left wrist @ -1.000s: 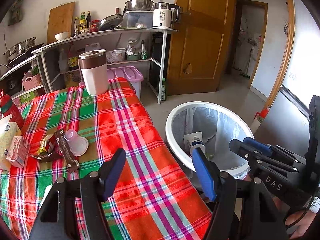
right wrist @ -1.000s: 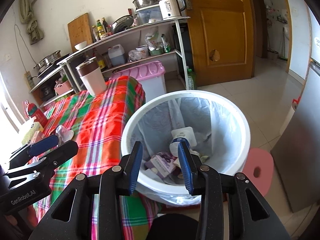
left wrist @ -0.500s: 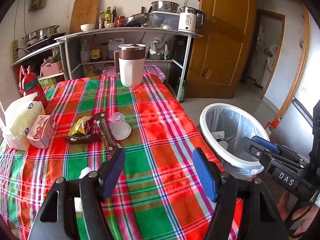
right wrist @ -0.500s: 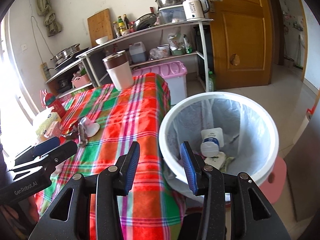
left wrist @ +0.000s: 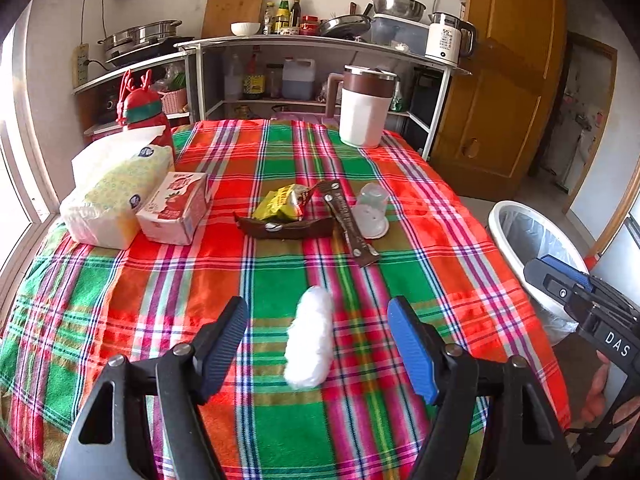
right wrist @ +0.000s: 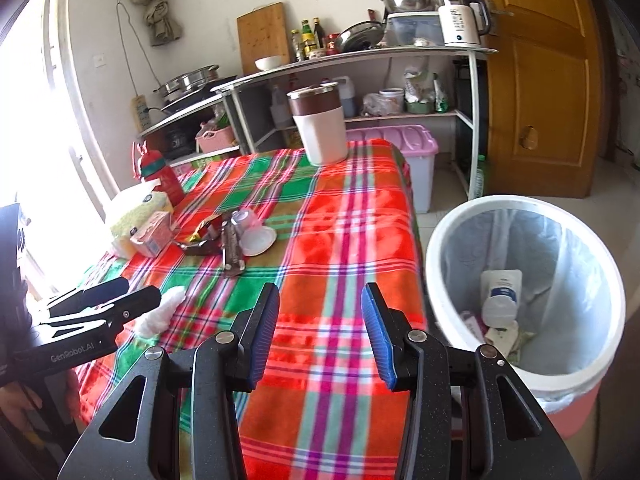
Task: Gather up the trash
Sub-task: 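Move the left tool to the clear plastic bag and grasp it, then hold the plastic bag in the left tool while the right tool grasps the clear lidded cup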
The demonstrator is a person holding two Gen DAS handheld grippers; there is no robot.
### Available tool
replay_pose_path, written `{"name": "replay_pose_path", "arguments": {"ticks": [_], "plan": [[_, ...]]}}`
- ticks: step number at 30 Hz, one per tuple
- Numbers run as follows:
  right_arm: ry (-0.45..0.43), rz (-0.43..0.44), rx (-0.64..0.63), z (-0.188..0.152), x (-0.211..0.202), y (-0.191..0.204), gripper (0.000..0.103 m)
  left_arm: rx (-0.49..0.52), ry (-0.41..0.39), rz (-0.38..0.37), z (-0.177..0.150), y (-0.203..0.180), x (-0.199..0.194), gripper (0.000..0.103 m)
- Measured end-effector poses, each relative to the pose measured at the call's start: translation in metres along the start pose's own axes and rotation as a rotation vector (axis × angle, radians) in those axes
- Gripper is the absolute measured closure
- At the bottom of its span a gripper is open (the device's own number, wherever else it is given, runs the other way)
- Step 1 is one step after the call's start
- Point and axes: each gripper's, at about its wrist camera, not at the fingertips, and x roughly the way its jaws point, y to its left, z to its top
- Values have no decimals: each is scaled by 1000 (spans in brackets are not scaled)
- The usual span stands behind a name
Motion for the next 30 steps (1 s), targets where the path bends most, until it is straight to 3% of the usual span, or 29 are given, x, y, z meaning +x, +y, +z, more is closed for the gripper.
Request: {"name": "replay_pose_path", "arguments": {"ticks": [13, 18, 24, 26, 30], "plan": [[54, 10, -30, -1, 29, 21, 59, 8, 105, -9, -15, 12, 36, 28], [66, 4, -27, 0, 34, 21, 59, 14, 98, -4, -14, 12, 37, 30], [88, 3, -30, 5, 46, 25, 59, 9, 89, 5, -13, 18, 36, 54], [95, 4, -38, 7, 50, 28, 59, 4, 88, 10, -12, 22, 35, 66], [106, 8, -55, 12, 59, 36, 59, -21, 86, 15, -10, 32, 36, 73]]}}
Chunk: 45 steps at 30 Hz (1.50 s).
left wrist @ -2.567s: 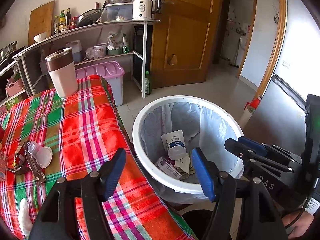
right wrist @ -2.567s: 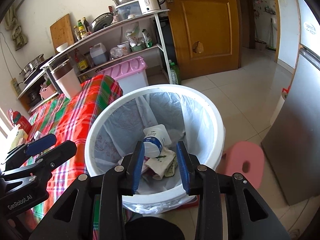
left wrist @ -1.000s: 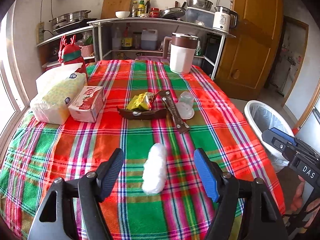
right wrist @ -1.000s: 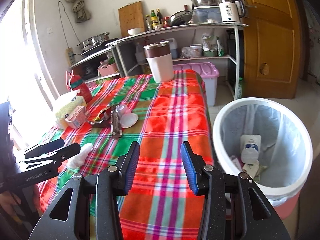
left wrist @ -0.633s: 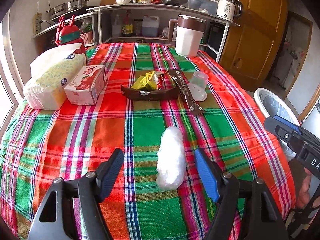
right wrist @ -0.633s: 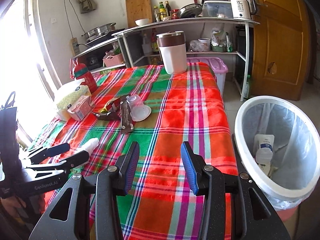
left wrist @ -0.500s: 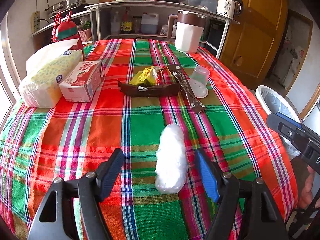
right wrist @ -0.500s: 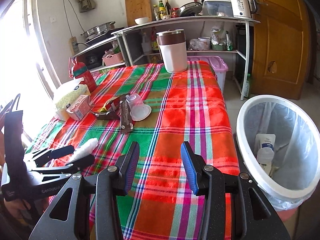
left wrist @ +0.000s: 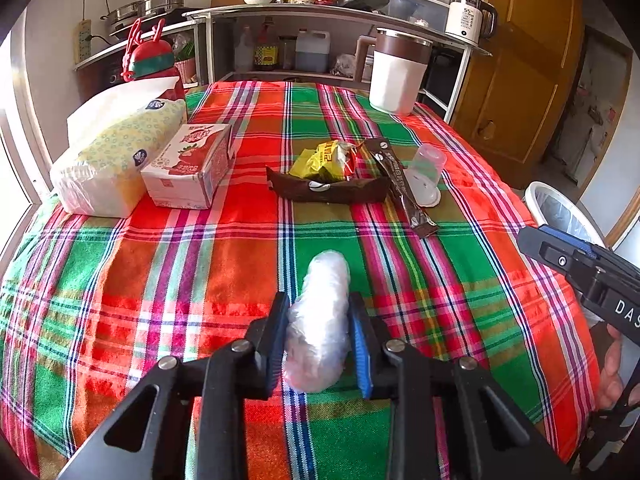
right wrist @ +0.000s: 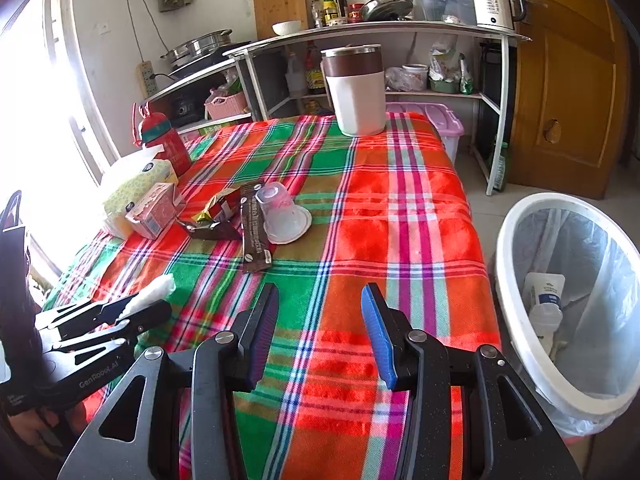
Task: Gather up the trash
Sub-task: 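Hold the plastic bag in the left tool while the right tool grasps the clear lidded cup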
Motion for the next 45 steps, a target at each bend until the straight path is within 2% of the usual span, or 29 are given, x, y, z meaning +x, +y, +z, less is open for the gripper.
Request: {"name": "replay_pose_path", "arguments": {"ticks": [15, 21, 31, 35, 38, 45], "plan": [[25, 21, -66, 40, 44, 26, 59, -84, -8, 12, 5, 32, 3, 73], [41, 17, -117, 50, 64, 35, 59, -83, -10, 7, 5, 33, 4, 73], [82, 15, -108, 60, 87, 33, 59, -83, -11, 4, 6, 32, 6, 73], [74, 26, -89, 59, 86, 30, 71, -78, -10, 10, 6, 31, 6, 73], [67, 24, -89, 58, 85, 30, 75, -78, -10, 10, 6, 31, 6, 73], [20, -10, -99, 52, 69, 31, 75, -68, -9, 26, 6, 28, 6, 73]]}}
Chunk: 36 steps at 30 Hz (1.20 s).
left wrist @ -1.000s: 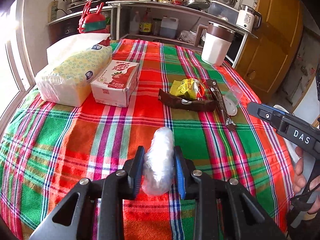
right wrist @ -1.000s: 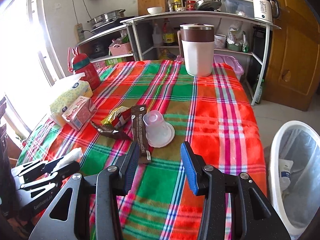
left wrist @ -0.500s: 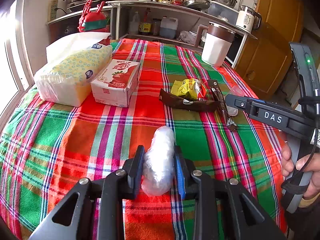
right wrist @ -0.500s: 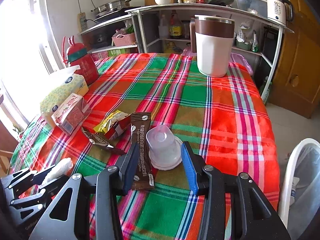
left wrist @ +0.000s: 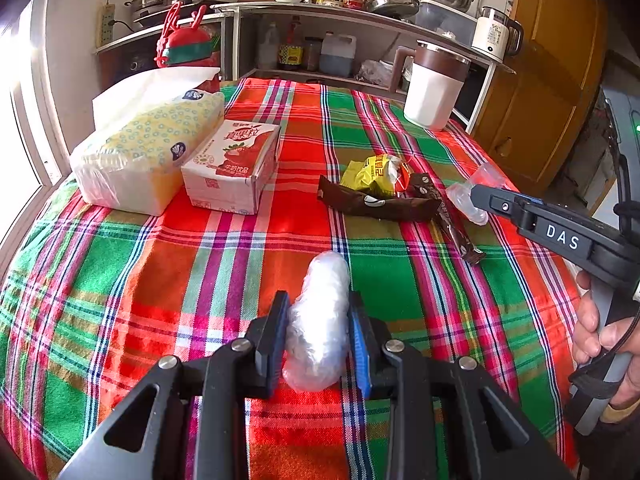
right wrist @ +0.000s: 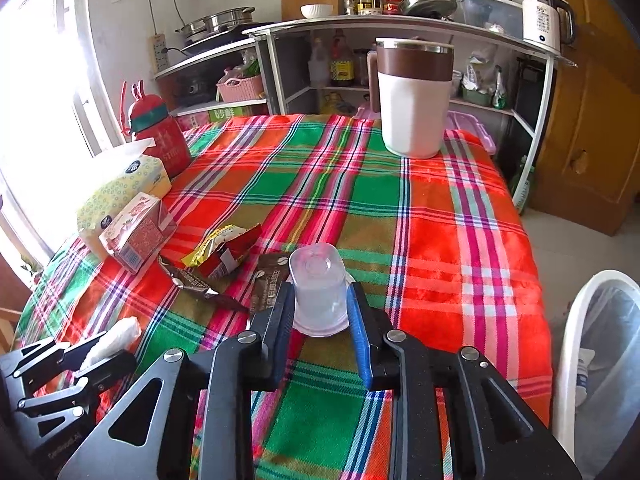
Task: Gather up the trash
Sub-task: 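Hold the plastic bag in the left tool while the right tool grasps the clear lidded cup, then carry the plastic bag and clear cup in both tools over the white bin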
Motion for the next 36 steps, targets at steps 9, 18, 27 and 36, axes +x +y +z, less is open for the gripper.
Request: {"name": "replay_pose_path", "arguments": {"ticks": [9, 18, 27, 36], "plan": [[-51, -54, -16, -14, -29, 5, 75, -6, 3, 3, -3, -2, -4, 73], [-95, -73, -8, -29, -57, 4, 75, 17, -10, -23, -3, -18, -14, 73], [-126, -108, 16, -43, -82, -8, 75, 75, -57, -67, 8, -52, -30, 73], [-153, -157, 79, -53, -107, -42, 75, 132, -86, -122, 20, -97, -38, 73]]}}
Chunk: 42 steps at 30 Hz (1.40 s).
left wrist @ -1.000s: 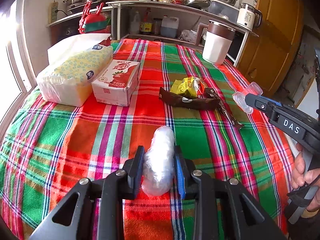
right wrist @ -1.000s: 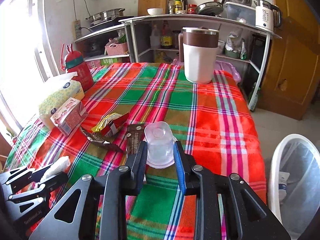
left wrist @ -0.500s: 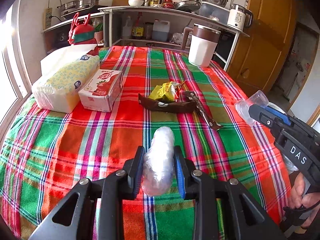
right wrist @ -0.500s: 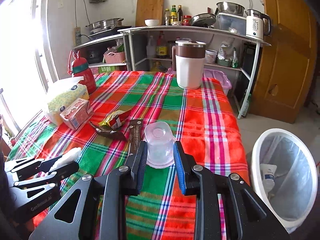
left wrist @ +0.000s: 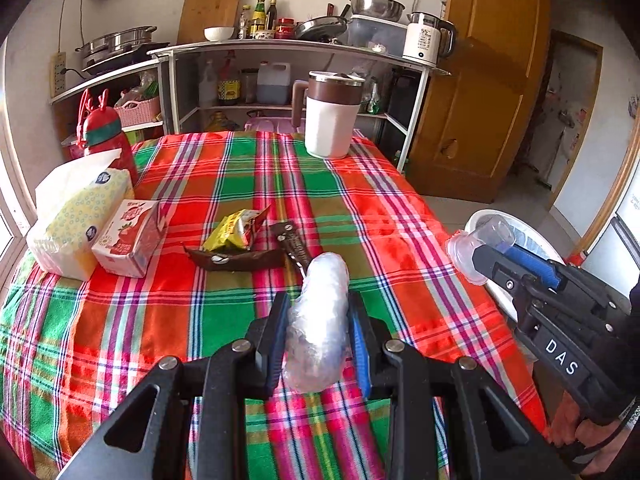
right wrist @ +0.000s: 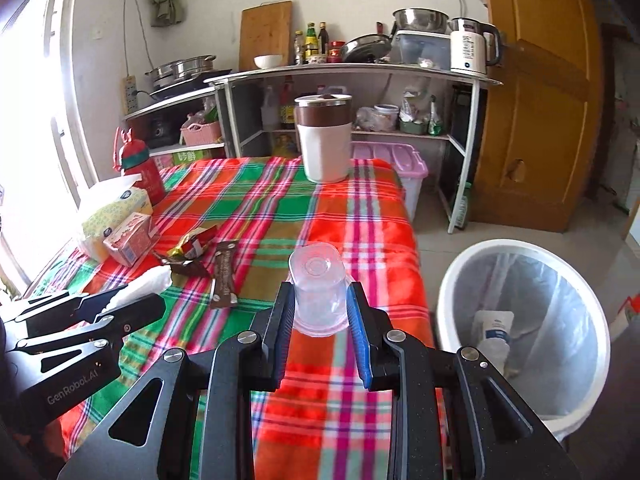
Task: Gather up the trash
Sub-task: 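Carry the plastic bag and clear cup in both tools over the white bin, then open both tools to drop the bag and cup into the bin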
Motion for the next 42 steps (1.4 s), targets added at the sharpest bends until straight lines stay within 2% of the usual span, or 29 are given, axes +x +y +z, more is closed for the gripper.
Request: {"name": "replay_pose_path", "arguments": {"ticks": [22, 32, 42], "plan": [[-21, -144, 124, -8, -30, -95, 75, 145, 3, -151, 25, -110, 23, 73], [26, -186, 217, -15, -26, -147, 75, 187, 51, -222, 28, -151, 48, 73], [75, -230, 248, -24, -13, -174, 75, 243, 72, -242, 26, -185, 62, 73]]}}
